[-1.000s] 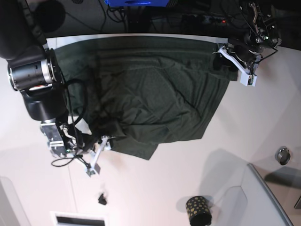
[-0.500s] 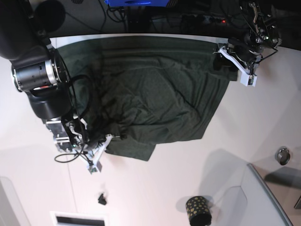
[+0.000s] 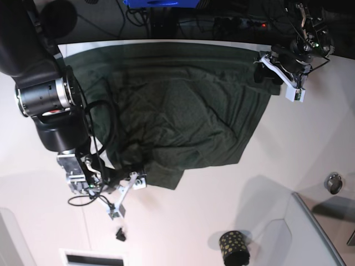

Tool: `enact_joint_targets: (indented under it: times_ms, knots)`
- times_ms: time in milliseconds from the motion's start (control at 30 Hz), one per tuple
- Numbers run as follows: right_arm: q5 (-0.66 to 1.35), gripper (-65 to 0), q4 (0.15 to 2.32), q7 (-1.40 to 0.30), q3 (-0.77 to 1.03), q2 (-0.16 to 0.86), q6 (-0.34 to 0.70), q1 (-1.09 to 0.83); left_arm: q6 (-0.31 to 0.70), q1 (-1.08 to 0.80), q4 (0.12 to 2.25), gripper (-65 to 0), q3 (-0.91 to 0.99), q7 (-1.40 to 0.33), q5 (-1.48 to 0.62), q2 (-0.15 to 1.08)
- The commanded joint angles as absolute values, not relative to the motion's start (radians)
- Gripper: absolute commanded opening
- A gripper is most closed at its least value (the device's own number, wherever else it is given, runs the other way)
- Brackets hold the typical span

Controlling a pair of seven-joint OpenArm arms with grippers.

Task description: Layout the t-shirt on the table in an organized manner, then fold the t-shirt properly

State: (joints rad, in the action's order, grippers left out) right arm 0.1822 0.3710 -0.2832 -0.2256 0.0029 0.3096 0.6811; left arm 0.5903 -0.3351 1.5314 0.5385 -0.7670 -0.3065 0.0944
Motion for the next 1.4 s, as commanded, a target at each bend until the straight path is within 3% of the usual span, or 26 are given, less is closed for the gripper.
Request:
enact_joint_targets:
  times_ms: [0, 233, 300, 433, 567, 700, 867, 1133, 1367]
  knots:
    - [0.186, -8.0, 0.364, -0.243, -0.226, 0.01, 0.309, 0.717, 0.593, -0.334, 1.55, -32.3, 0.558, -0.751, -0.318, 0.102]
    - [0.186, -18.0, 0.225, -0.114, -0.226, 0.03, 0.309, 0.717, 0.595, -0.335, 1.55, -32.3, 0.618, -0.751, -0.323, 0.101]
    - [0.186, -26.7, 0.225, -0.113, -0.226, 0.033, 0.309, 0.717, 0.595, -0.343, 1.55, -32.3, 0.618, -0.751, -0.323, 0.102]
    - [0.188, -51.5, 0.232, -0.113, -0.219, 0.036, 0.309, 0.719, 0.595, -0.348, 1.55, -32.3, 0.615, -0.751, -0.325, 0.099]
    - [0.188, -64.7, 0.232, -0.114, -0.219, 0.035, 0.309, 0.73, 0.595, -0.348, 1.55, -32.3, 0.615, -0.751, -0.325, 0.097]
    - [0.188, -65.0, 0.259, -0.114, -0.217, 0.031, 0.311, 0.731, 0.595, -0.348, 1.55, -32.3, 0.615, -0.751, -0.323, 0.099]
    - [0.188, -65.0, 0.456, -0.131, -0.225, 0.033, 0.315, 0.682, 0.595, -0.348, 1.55, -32.3, 0.615, -0.751, -0.318, 0.101]
    - [0.188, -65.0, 0.921, -0.409, -0.225, 0.038, 0.317, 0.596, 0.595, -0.346, 1.55, -32.3, 0.615, -0.751, -0.32, 0.102]
    - [0.188, -65.0, 1.438, -0.723, -0.219, 0.038, 0.318, 0.389, 0.595, -0.337, 1.55, -32.3, 0.616, -0.751, -0.318, 0.104]
